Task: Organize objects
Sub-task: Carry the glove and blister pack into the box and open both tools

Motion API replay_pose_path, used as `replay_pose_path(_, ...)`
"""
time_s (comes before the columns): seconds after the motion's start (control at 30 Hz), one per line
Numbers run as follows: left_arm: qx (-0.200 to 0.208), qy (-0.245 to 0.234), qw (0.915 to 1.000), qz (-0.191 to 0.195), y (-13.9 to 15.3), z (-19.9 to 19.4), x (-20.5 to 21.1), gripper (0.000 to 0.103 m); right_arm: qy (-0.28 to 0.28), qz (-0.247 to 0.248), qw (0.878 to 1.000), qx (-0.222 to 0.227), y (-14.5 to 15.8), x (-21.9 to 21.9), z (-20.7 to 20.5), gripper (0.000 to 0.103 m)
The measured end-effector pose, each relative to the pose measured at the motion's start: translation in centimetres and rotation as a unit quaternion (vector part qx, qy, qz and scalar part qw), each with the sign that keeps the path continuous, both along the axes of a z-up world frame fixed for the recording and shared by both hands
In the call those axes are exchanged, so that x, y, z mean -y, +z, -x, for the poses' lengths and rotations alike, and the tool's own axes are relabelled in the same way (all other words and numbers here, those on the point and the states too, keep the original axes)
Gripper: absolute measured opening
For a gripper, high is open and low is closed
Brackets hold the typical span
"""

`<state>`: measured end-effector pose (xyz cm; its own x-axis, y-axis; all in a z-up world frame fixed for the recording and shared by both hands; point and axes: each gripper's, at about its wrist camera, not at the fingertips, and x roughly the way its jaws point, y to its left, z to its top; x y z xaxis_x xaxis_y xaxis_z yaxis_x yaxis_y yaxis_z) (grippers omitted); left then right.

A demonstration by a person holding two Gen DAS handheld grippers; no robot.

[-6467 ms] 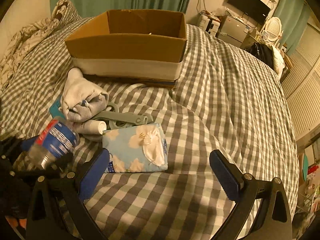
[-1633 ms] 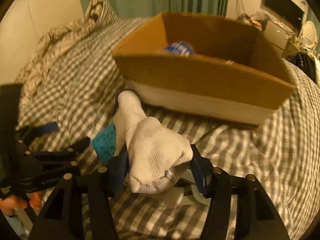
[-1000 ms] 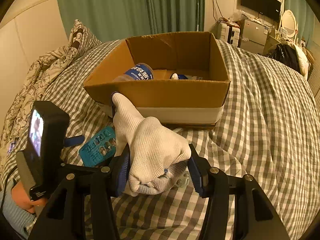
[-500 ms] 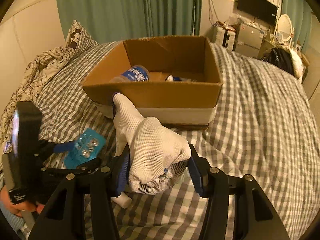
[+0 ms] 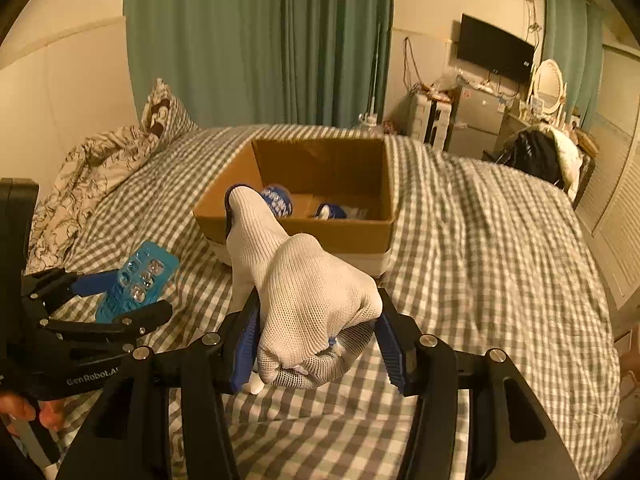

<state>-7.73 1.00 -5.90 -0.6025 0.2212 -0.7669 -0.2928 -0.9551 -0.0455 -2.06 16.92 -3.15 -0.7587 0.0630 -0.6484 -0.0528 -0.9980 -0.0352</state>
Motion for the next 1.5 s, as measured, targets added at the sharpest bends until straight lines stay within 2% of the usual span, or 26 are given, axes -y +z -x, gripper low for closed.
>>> replay_pose_path(0.3, -0.053, -0.017, 0.9984, -0.009, 5.6, 0.8, -2.0, 0.072, -0.013, 0.000, 0.999, -0.044, 4.1, -1.2, -1.1, 0.052)
replay_pose_path(0.63, -0.090, -0.024, 0.9955, -0.012, 9.7, 7.5, -5.6, 0.072, -0.012, 0.002, 0.996, -0.093, 8.5, -4.2, 4.0, 0.052)
replay_pose_path(0.77, -0.086, -0.023, 0.9959, -0.012, 9.7, 10.2, -6.7, 0.072, -0.010, 0.006, 0.995, -0.099, 9.3, -5.2, 6.9, 0.052)
replay_pose_path(0.93, -0.079, -0.021, 0.9967, 0.002, 8.5, 13.4, -7.6, 0.072, -0.009, 0.006, 0.996, -0.089, 8.8, -5.8, 10.3, 0.052)
replay_pose_path(1.3, -0.046, -0.021, 0.9987, 0.006, 4.1, 18.6, -8.3, 0.072, -0.008, 0.022, 0.999, -0.046, 3.9, -7.2, 16.3, 0.052)
replay_pose_path(1.4, -0.035, -0.031, 0.9989, -0.005, 3.3, 19.3, -8.5, 0.075, -0.015, 0.033, 0.998, -0.056, 3.3, -7.6, 16.6, 0.058)
replay_pose_path(1.47, -0.036, -0.028, 0.9990, -0.001, 3.1, 19.4, -8.5, 0.090, -0.018, 0.037, 0.998, -0.057, 3.3, -7.6, 16.6, 0.074)
replay_pose_path(1.5, -0.040, -0.022, 0.9990, 0.003, 3.1, 19.3, -8.5, 0.094, -0.020, 0.035, 0.997, -0.061, 3.4, -7.7, 16.4, 0.075)
